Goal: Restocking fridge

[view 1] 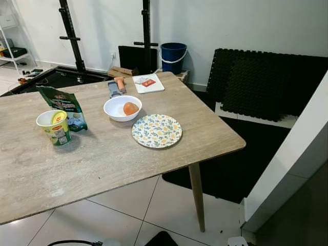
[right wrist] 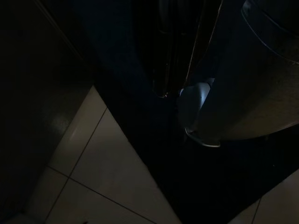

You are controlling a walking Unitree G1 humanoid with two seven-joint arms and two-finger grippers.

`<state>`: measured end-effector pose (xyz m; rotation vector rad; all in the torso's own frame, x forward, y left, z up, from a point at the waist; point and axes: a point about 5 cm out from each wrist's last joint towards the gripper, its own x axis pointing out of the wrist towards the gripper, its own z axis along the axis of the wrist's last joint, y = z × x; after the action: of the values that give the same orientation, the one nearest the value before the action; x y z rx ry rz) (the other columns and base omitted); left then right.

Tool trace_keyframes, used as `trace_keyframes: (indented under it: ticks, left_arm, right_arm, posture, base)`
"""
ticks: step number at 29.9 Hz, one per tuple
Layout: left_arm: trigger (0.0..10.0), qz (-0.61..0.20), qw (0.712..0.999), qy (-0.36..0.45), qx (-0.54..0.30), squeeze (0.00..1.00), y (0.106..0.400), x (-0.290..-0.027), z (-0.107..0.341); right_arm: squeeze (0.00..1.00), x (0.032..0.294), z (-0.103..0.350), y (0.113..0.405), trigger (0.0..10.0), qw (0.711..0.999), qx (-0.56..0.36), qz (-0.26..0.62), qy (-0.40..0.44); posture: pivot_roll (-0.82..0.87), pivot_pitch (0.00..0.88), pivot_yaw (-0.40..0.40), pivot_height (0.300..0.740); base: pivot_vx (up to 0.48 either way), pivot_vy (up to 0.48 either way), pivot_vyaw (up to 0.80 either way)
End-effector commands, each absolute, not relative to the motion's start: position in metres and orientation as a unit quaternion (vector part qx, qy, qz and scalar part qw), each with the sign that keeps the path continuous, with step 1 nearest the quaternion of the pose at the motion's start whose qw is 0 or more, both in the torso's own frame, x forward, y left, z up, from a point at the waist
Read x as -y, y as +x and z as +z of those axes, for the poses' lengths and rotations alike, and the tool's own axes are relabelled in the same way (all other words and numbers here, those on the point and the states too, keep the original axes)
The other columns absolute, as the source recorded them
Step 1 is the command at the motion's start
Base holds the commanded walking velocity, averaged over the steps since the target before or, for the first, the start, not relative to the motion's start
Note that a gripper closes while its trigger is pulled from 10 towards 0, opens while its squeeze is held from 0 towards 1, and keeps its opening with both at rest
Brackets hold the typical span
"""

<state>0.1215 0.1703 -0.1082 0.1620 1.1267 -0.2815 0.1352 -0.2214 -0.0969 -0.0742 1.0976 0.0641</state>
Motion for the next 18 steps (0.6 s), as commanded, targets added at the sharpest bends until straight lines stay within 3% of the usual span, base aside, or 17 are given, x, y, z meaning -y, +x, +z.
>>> trace_keyframes:
  ticks: [1,9,18]
  left_arm:
    - [10.0,-0.132,0.814,0.083,-0.560,0.00,0.1047,-0.1738,-0.1132]
    - [10.0,-0.130,0.814,0.085,-0.560,0.00,0.1047,-0.1741,-0.1132]
    - [10.0,-0.130,0.813,0.085,-0.561,0.00,0.1044,-0.1746,-0.1133]
  right_arm:
    - [0.00,0.2195,-0.0980,0.1332,10.0,0.850,-0.524,0.033,-0.035]
    - [0.00,0.2189,-0.0988,0.1317,10.0,0.847,-0.530,0.031,-0.030]
    - [0.00,0.2193,-0.1000,0.1288,10.0,0.841,-0.539,0.030,-0.032]
  posture:
    - [-0.03,0.017,0.003,0.740]
    - [-0.02,0.018,0.003,0.740]
    - [-0.03,0.016,0.005,0.740]
  base:
    - [0.000,0.000,0.00]
    - [0.000,0.000,0.00]
    - [0.000,0.000,-0.71]
